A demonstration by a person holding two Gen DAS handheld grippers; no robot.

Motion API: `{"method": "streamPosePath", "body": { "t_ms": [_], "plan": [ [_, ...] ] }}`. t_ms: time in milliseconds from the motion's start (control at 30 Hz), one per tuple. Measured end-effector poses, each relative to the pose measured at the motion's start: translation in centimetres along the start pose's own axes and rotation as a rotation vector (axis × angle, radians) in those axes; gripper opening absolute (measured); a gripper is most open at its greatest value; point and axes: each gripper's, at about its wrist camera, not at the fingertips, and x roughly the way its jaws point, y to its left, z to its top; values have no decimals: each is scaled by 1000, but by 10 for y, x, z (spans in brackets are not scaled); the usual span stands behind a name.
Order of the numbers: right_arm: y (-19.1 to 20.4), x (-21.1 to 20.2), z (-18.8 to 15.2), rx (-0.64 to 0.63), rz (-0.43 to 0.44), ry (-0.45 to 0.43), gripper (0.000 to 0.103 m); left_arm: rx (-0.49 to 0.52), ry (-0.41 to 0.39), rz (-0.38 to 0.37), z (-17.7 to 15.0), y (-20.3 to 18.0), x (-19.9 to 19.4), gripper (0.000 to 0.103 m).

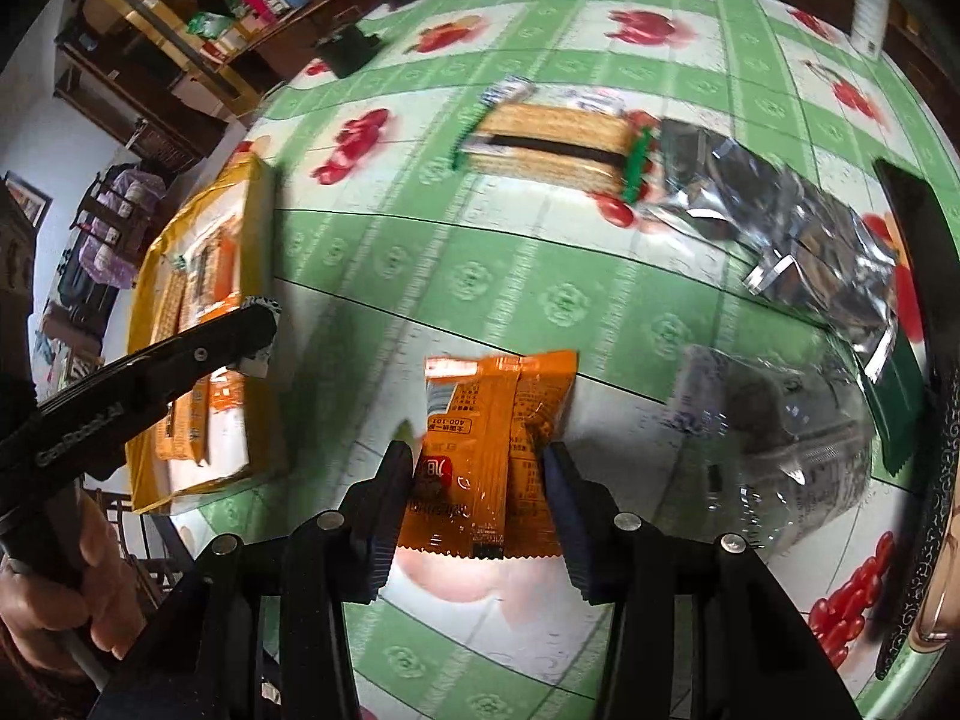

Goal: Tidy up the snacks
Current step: 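Carry the orange bag and striped candy over the yellow tray with both grippers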

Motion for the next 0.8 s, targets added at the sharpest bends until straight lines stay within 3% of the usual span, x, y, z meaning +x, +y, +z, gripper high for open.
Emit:
{"method": "streamPosePath", "body": {
  "t_ms": [400, 800],
  "plan": [
    [44, -3, 8, -69, 48, -19, 47, -63, -79, 15, -4, 36, -44, 18],
    [62, -12, 14, -101, 70, -46, 47, -98, -103, 35, -5, 52, -57, 18]
  ]
}}
